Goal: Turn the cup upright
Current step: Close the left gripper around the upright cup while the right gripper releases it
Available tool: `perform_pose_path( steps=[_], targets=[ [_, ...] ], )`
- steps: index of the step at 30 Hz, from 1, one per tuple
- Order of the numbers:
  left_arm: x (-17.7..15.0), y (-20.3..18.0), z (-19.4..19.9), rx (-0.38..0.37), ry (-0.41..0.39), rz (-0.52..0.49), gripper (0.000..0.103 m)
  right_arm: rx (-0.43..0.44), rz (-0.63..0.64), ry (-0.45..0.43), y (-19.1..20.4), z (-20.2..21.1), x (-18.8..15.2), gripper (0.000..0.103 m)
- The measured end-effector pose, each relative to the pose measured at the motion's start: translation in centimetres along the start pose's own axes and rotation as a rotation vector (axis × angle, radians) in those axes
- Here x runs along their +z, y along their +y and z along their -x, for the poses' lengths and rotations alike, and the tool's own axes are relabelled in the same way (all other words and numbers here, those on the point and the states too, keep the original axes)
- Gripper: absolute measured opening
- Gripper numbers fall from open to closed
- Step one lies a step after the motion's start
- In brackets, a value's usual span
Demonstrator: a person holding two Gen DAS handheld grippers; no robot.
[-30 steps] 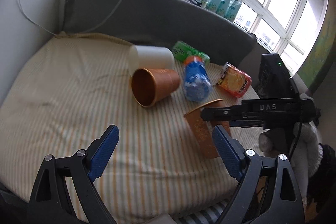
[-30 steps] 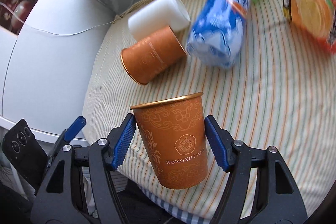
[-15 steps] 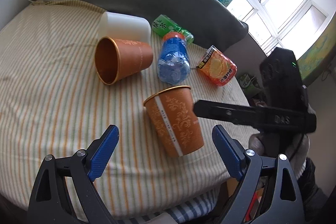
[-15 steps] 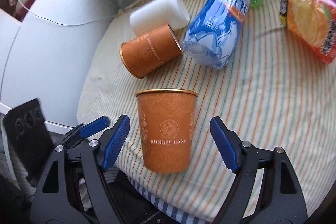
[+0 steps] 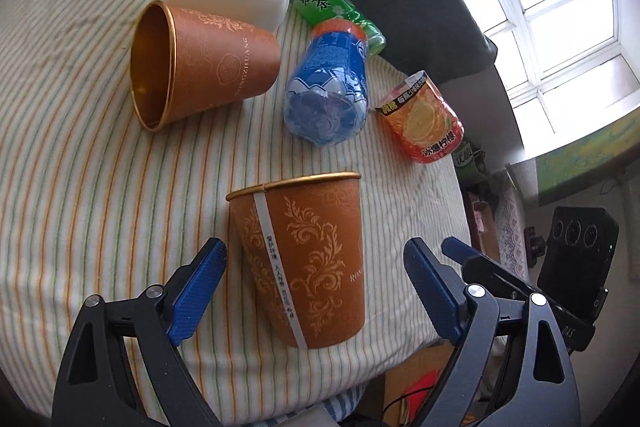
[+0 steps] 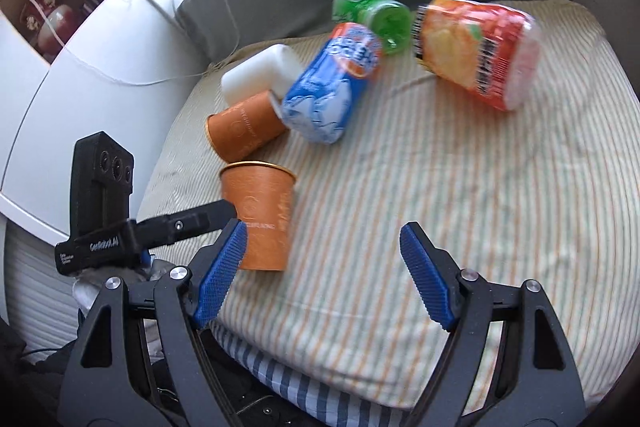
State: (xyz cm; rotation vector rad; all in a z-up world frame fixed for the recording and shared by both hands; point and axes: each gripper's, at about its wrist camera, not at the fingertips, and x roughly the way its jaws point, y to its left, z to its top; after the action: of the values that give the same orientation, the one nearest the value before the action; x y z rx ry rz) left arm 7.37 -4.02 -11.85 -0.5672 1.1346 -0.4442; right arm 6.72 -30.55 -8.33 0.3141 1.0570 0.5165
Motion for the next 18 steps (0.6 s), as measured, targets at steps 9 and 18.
perform_pose_path(
  steps=[9, 18],
  targets=[
    [0.0, -0.2, -0.9, 0.035, 0.017, -0.001, 0.071, -0.014, -0.016, -0.018, -1.3, 0.3, -0.4, 0.081],
    [0.0, -0.5, -1.1, 0.056, -0.014, -0.028, 0.065, -0.025, -0.025, -0.038, -1.7, 0.7, -0.7, 0.081]
  ],
)
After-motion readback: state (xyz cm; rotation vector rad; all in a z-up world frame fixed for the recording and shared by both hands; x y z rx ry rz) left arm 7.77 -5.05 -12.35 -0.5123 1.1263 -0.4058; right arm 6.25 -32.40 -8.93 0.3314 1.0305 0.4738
